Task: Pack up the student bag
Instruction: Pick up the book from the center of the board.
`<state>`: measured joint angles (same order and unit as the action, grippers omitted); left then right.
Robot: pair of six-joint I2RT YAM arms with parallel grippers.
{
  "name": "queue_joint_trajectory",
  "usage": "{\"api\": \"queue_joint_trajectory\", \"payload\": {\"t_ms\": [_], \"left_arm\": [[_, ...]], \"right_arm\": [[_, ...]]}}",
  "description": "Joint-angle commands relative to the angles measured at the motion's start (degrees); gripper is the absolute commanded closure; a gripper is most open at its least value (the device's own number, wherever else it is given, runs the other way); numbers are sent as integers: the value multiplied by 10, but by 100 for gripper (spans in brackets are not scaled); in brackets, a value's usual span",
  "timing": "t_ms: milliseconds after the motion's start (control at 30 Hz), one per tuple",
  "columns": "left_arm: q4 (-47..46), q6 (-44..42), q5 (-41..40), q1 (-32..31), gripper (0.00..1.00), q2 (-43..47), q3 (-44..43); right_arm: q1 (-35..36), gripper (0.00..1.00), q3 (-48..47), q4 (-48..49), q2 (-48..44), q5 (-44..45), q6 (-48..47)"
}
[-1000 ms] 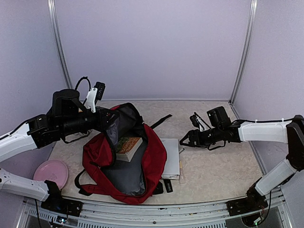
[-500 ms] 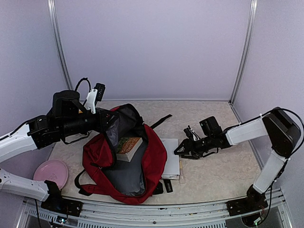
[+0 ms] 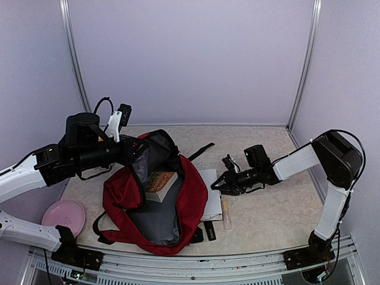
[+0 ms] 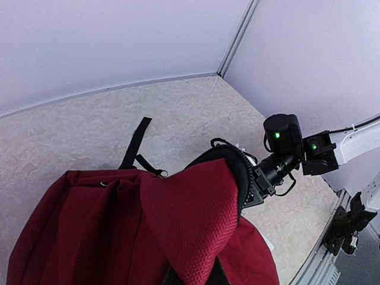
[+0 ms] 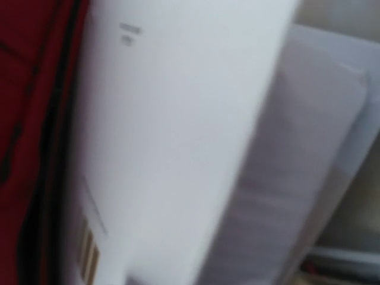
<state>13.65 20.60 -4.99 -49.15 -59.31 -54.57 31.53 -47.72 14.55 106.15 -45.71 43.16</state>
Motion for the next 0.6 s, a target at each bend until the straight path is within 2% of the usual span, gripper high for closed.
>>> {"api": "queue_joint_trajectory", "payload": {"t_ms": [0,67,167,400,500,567], "left_arm": [[-21,-1,-2,5,100,6,2],[-21,-2,-3,5,100,8,2],[-20,-3,-4,5,100,9,2],[-28,-3,2,5,100,7,4],[-30,-3,5,5,100,7,5],[-29,-5,5,5,100,8,6]], "right_arm": [[10,54,-12,61,11,-51,23],[10,54,-9,72,11,-62,32],[13,45,-16,65,16,-58,31],[43,42,-60,64,53,-66,35],[44,47,-67,67,52,-62,40],[44,60,-67,67,47,-61,39]]}}
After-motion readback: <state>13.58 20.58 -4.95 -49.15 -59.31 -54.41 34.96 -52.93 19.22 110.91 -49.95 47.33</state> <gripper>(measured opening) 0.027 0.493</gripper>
